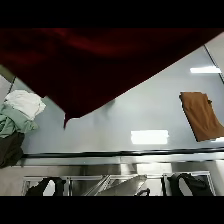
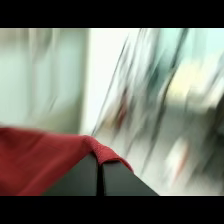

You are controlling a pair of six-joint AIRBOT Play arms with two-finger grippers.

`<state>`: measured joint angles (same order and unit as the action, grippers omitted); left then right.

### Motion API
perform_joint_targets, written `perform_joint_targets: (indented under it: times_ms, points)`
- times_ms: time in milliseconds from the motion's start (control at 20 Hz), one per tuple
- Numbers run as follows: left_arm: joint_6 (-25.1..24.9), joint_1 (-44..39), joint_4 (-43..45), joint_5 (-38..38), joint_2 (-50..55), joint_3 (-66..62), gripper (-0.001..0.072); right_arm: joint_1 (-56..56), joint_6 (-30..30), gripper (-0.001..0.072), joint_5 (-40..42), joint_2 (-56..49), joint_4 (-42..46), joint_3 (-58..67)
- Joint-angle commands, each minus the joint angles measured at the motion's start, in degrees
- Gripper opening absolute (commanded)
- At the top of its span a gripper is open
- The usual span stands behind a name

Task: Fold the shirts.

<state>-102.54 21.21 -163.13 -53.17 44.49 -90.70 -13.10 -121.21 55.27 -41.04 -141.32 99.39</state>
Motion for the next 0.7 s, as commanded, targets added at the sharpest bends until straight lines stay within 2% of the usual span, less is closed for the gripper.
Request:
perform_joint_targets:
  times_ms: [0,150,250,400,500,650]
  points:
    - [3.50,6.51,1.38,11.87,-12.61,0.02,0.0014,-0.02,1.46,0.0018,-7.34,6.40,6.38,4.15]
    - [6.27,12.00,4.85,3.21,-11.41,0.04,0.0014,-0.02,4.15,0.0017,-4.09,3.72,7.32,3.91]
    - [6.47,15.28,6.01,-3.87,-7.32,0.04,0.0014,-0.02,6.73,0.0017,2.16,-0.57,7.72,3.54]
    - [5.27,14.27,6.12,-12.00,0.63,3.37,0.0014,0.02,7.91,0.0017,9.31,-8.61,4.76,-2.21]
    - [1.33,7.04,6.71,-11.06,6.10,10.01,0.0014,0.17,7.85,0.0017,8.81,-13.53,3.54,-9.70]
    - [-1.16,-6.78,18.99,-1.44,15.98,19.52,0.0014,1.44,6.93,0.0017,4.22,-21.09,3.74,-22.32]
